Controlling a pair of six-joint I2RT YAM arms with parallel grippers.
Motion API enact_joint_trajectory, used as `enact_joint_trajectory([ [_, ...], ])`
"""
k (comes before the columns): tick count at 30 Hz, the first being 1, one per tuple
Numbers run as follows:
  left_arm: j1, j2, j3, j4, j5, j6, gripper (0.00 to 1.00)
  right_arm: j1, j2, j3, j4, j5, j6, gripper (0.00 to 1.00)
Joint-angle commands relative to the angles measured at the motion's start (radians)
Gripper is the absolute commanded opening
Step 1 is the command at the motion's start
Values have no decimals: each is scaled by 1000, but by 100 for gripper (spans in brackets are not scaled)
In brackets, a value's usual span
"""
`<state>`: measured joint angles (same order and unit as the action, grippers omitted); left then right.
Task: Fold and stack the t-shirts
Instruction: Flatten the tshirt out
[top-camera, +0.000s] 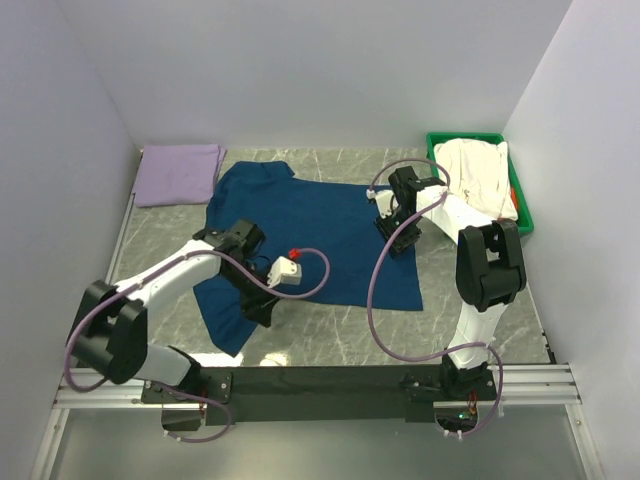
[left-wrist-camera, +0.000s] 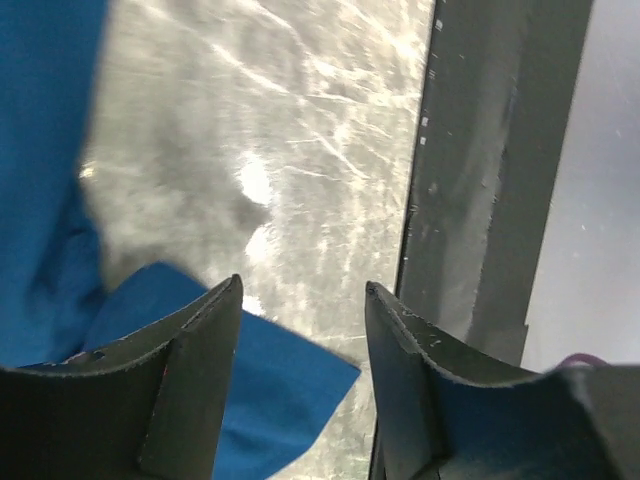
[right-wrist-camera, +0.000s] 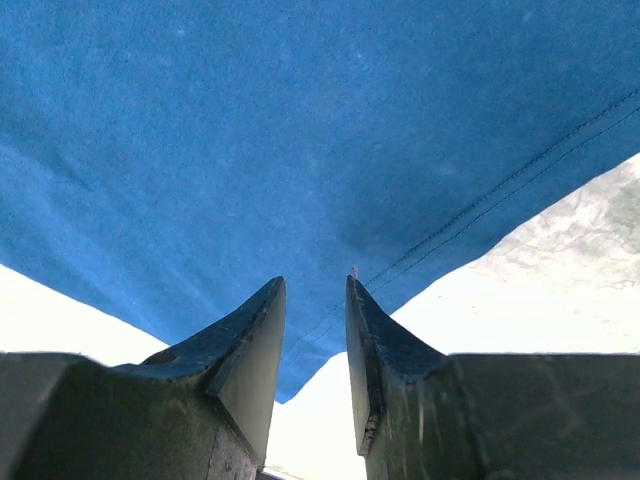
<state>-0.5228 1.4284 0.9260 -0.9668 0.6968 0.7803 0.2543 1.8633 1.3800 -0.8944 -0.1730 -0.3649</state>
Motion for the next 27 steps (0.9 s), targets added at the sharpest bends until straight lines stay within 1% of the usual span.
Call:
enact_joint_trajectory([
  [1,33,-83,42,17,-28,-35,57,-9,2,39,-28,1,-5,38],
  [2,79,-86,46,33,-29,-44,55,-7,2,39,-29,-2,-3,38],
  [4,148,-71,60,39,-23,-49,53,-6,10,44,-44,-11,0,37],
  [5,218,-59,63,43,-22,-49,50,-6,13,44,-52,-20,3,36],
  [8,274,-3,63,33,-52,-33,45,2,11,25,-69,-37,14,34],
  [10,274,0,44,49,-66,-29,45,3,-3,2,-75,-43,18,34],
  [11,273,-3,37,63,-63,-33,47,6,-6,-4,-78,-48,20,34],
  [13,262,-3,22,111,-71,-70,49,7,-12,-25,-86,-59,32,34],
  [18,189,21,-35,207,-140,-144,49,5,37,-76,-71,-43,55,33],
  [23,104,72,-96,327,-241,-202,43,3,99,-61,-41,-8,75,31],
  [25,90,102,-114,355,-284,-233,42,3,126,-44,-23,16,84,30],
  [27,61,122,-124,373,-306,-242,37,2,155,-18,-8,36,93,28],
])
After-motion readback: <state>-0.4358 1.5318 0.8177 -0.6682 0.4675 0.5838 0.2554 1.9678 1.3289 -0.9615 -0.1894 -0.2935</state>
